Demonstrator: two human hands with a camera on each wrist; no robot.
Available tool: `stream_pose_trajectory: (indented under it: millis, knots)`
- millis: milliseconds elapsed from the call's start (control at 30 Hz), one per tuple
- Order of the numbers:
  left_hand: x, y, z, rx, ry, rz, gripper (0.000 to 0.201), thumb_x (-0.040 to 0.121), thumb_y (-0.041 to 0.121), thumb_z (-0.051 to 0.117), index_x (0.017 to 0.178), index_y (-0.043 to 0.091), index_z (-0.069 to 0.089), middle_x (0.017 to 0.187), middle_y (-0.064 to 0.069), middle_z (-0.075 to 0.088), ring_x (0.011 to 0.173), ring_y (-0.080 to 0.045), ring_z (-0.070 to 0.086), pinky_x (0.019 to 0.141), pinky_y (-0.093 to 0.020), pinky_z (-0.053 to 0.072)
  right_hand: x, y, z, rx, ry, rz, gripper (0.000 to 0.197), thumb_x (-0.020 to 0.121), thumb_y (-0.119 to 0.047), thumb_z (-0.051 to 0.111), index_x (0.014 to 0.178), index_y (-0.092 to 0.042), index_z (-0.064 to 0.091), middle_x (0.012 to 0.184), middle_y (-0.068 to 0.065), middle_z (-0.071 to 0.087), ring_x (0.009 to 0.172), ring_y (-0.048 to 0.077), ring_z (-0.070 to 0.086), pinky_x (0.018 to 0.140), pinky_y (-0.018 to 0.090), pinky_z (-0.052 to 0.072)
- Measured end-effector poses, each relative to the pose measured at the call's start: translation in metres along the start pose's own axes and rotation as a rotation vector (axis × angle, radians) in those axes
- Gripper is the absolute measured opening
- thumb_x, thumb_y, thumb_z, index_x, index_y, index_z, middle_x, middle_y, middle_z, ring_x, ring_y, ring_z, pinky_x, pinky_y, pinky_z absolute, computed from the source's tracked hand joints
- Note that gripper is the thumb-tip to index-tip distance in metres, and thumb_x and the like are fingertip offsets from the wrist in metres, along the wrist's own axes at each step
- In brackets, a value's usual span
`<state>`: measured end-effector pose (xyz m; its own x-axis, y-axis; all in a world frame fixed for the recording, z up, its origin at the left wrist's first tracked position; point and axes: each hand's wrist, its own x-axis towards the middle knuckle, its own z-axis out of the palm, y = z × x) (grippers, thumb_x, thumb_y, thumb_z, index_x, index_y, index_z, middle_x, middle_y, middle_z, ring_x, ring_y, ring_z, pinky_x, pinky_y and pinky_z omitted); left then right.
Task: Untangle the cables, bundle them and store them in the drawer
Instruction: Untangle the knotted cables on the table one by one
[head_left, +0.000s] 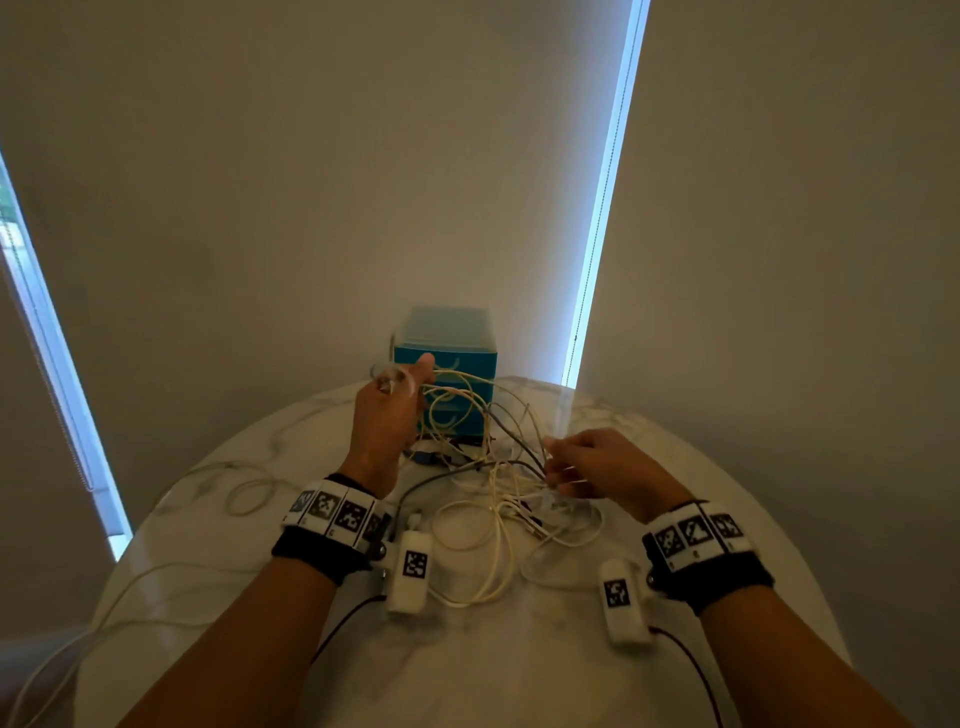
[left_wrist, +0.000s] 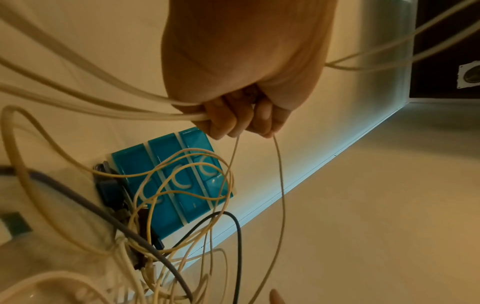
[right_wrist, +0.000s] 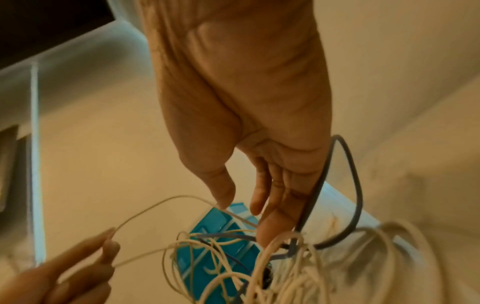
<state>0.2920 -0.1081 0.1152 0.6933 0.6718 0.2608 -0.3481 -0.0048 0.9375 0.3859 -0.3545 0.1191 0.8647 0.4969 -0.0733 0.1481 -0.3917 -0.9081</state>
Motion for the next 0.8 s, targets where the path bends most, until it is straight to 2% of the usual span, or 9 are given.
stream_pose_trajectory:
  millis: [133, 200, 267, 367, 467, 567, 633, 700, 800]
  knots:
    - [-0.002, 0.000, 0.003, -0.030, -0.128, 0.017, 0.033, 0.107, 0.043, 0.063, 0.086, 0.017, 0.065, 0.053, 0.009, 0.036, 0.042, -0.008, 0.026, 0.040, -0.023, 0.023, -0.009, -0.005, 0.011, 0.309, -0.025, -0.032, 0.036, 0.101, -0.036, 0.073, 0.121, -0.007, 0.069, 0.107, 0.019, 0.081, 0.094, 0.028, 0.080, 0.079, 0.033, 0.065]
    - [-0.002, 0.001, 0.003, -0.084, -0.171, 0.003, 0.032, 0.106, 0.043, 0.063, 0.085, 0.020, 0.065, 0.054, 0.007, 0.031, 0.044, -0.010, 0.022, 0.040, -0.024, 0.020, -0.013, -0.010, 0.022, 0.357, -0.062, -0.045, 0.033, 0.101, -0.033, 0.073, 0.123, -0.008, 0.070, 0.107, 0.021, 0.080, 0.099, 0.031, 0.080, 0.081, 0.034, 0.065]
    - [-0.003, 0.003, 0.000, -0.091, -0.212, -0.006, 0.032, 0.105, 0.046, 0.064, 0.083, 0.022, 0.067, 0.056, 0.004, 0.028, 0.045, -0.011, 0.019, 0.041, -0.026, 0.017, -0.010, -0.009, 0.032, 0.479, 0.009, -0.089, 0.037, 0.103, -0.036, 0.070, 0.123, -0.005, 0.072, 0.111, 0.018, 0.080, 0.103, 0.026, 0.080, 0.085, 0.035, 0.064]
    - [-0.007, 0.008, 0.000, -0.037, -0.309, 0.000, 0.032, 0.102, 0.047, 0.066, 0.083, 0.022, 0.068, 0.061, 0.001, 0.029, 0.048, -0.014, 0.018, 0.044, -0.027, 0.015, -0.001, -0.014, 0.027, 0.957, 0.190, -0.212, 0.034, 0.104, -0.034, 0.069, 0.124, -0.007, 0.074, 0.119, 0.009, 0.080, 0.107, 0.018, 0.078, 0.090, 0.033, 0.061]
    - [-0.015, 0.012, -0.001, 0.095, -0.436, 0.022, 0.034, 0.102, 0.051, 0.066, 0.077, 0.028, 0.067, 0.063, -0.001, 0.032, 0.051, -0.015, 0.022, 0.049, -0.029, 0.018, 0.000, -0.021, 0.006, 1.297, 0.219, -0.274, 0.021, 0.100, -0.027, 0.075, 0.114, -0.013, 0.074, 0.113, 0.005, 0.077, 0.103, 0.012, 0.075, 0.090, 0.028, 0.059]
    - [-0.019, 0.013, -0.004, 0.350, -0.525, 0.116, 0.046, 0.094, 0.060, 0.072, 0.092, 0.014, 0.068, 0.056, 0.003, 0.044, 0.046, -0.015, 0.036, 0.049, -0.028, 0.031, 0.001, -0.018, 0.003, 1.277, 0.175, -0.230, 0.020, 0.099, -0.007, 0.072, 0.119, -0.011, 0.067, 0.109, 0.009, 0.075, 0.100, 0.019, 0.077, 0.084, 0.029, 0.063]
    - [-0.019, 0.012, 0.000, 0.474, -0.491, 0.174, 0.043, 0.097, 0.048, 0.076, 0.095, 0.005, 0.069, 0.052, 0.012, 0.054, 0.043, -0.005, 0.046, 0.048, -0.024, 0.039, -0.001, -0.014, 0.011, 1.237, 0.102, -0.154, 0.014, 0.102, -0.011, 0.069, 0.115, -0.008, 0.066, 0.107, 0.011, 0.076, 0.108, 0.026, 0.078, 0.089, 0.037, 0.064]
    - [-0.020, 0.011, 0.005, 0.528, -0.435, 0.192, 0.034, 0.097, 0.041, 0.076, 0.094, 0.008, 0.073, 0.057, 0.017, 0.062, 0.049, 0.002, 0.055, 0.051, -0.019, 0.047, -0.006, -0.011, 0.016, 1.250, 0.035, -0.106, 0.016, 0.104, -0.023, 0.067, 0.111, -0.009, 0.069, 0.113, 0.013, 0.077, 0.117, 0.030, 0.075, 0.102, 0.047, 0.060]
    - [-0.019, 0.009, 0.007, 0.488, -0.368, 0.194, 0.027, 0.096, 0.045, 0.076, 0.090, 0.018, 0.076, 0.066, 0.013, 0.070, 0.061, 0.000, 0.065, 0.059, -0.027, 0.057, -0.010, -0.010, 0.018, 1.037, 0.005, -0.085, 0.023, 0.102, -0.030, 0.066, 0.114, -0.011, 0.071, 0.118, 0.011, 0.077, 0.123, 0.030, 0.073, 0.109, 0.050, 0.055]
